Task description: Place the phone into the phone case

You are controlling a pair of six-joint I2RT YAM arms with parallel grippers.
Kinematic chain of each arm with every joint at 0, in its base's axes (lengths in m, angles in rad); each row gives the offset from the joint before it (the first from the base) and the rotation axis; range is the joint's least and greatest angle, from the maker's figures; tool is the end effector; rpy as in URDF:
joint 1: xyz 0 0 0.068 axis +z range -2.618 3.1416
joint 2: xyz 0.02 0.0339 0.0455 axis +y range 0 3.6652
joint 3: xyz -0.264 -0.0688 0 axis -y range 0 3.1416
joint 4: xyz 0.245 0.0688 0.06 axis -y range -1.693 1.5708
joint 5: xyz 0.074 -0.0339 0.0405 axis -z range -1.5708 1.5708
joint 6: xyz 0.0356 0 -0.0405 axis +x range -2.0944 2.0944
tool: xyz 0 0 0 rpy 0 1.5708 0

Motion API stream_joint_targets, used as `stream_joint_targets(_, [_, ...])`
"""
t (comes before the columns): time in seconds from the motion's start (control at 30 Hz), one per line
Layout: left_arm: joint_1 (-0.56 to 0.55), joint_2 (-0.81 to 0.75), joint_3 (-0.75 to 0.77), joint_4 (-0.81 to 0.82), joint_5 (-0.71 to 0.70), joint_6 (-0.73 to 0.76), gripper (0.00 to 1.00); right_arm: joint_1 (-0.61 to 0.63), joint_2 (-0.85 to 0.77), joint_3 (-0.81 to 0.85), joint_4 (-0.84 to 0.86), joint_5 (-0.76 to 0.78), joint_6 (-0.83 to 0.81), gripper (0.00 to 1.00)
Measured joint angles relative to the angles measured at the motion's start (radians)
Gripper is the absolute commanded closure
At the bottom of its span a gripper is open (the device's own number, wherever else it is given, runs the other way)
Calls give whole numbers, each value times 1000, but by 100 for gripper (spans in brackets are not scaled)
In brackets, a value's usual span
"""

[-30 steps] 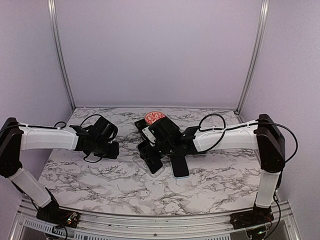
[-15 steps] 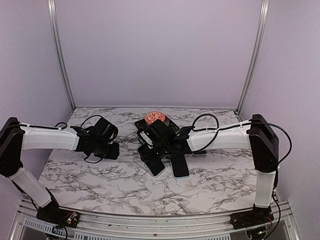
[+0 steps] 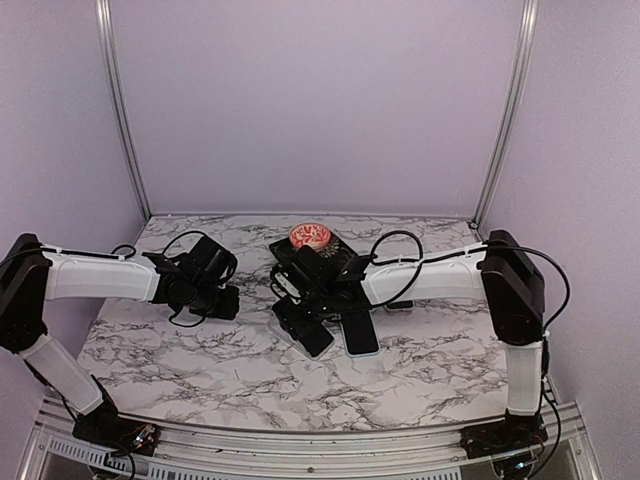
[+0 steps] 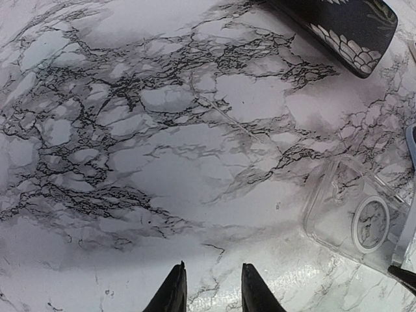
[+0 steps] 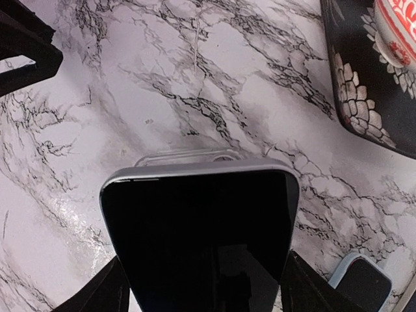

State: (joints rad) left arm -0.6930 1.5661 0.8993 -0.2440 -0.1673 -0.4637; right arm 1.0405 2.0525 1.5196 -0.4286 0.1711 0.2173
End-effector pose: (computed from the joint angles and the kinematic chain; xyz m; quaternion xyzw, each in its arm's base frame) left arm 0.2463 -0.1969 0.1869 0.0810 0.9396 -0.1103 0.3136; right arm 0.2309 0.3819 0.1852 -0.3568 0.8813 0.1099 0.2896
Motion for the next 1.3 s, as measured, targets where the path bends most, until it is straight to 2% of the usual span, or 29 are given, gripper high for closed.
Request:
stream_joint_targets(0.3, [0, 4, 0, 0, -8, 0, 72, 8, 83, 18, -32, 17, 0, 74])
stream_joint_targets(0.4, [0, 4, -1, 0, -10, 0, 72, 9, 84, 21, -37, 23, 0, 70])
stream_joint_targets(0.47, [0, 4, -3, 0, -11, 0, 72, 10, 84, 21, -37, 25, 0, 61])
stream_joint_targets(0.53, [0, 4, -5, 0, -11, 0, 72, 10, 84, 21, -37, 26, 0, 48])
stream_joint_targets(0.7, [0, 4, -6, 0, -15, 0, 72, 10, 84, 31, -54, 24, 0, 4])
stream_joint_targets(0.73, [0, 4, -6, 0, -15, 0, 72, 10, 84, 38, -65, 23, 2, 2])
stream_joint_targets(1.3, [0, 18, -6, 0, -14, 4, 72, -7, 83, 77, -241, -87, -88, 1])
